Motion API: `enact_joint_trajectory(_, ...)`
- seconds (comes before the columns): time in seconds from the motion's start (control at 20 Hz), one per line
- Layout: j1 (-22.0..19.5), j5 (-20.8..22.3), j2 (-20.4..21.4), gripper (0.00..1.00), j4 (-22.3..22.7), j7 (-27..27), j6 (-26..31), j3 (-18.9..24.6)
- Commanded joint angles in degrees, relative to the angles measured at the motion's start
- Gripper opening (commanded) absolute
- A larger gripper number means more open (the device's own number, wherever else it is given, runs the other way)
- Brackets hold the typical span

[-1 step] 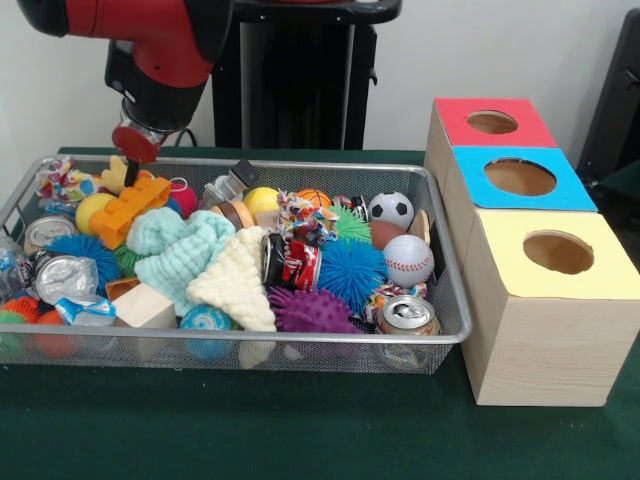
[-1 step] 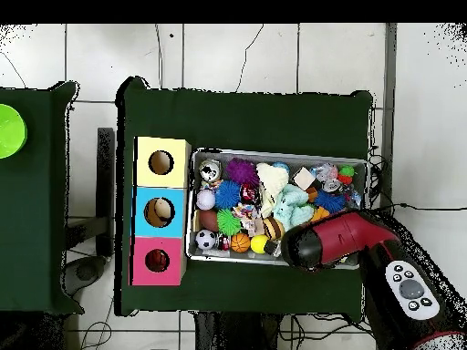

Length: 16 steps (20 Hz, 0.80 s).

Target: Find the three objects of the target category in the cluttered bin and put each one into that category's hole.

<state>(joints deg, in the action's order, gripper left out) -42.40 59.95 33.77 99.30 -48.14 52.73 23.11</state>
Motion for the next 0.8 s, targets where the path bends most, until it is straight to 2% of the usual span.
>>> enact_joint_trajectory(0.05, -0.6, 4.7, -5.2, 1.0, -5.0, 5.0, -7.9, 2.3)
enact_joint_trajectory(0.45, -0.6, 5.4, -6.7, 1.0, -5.9, 3.9, -8.6, 1.7)
enact_joint_trajectory(0.8, 0.4, 5.9, -8.1, 1.0, -7.4, -0.3, -7.9, -0.2)
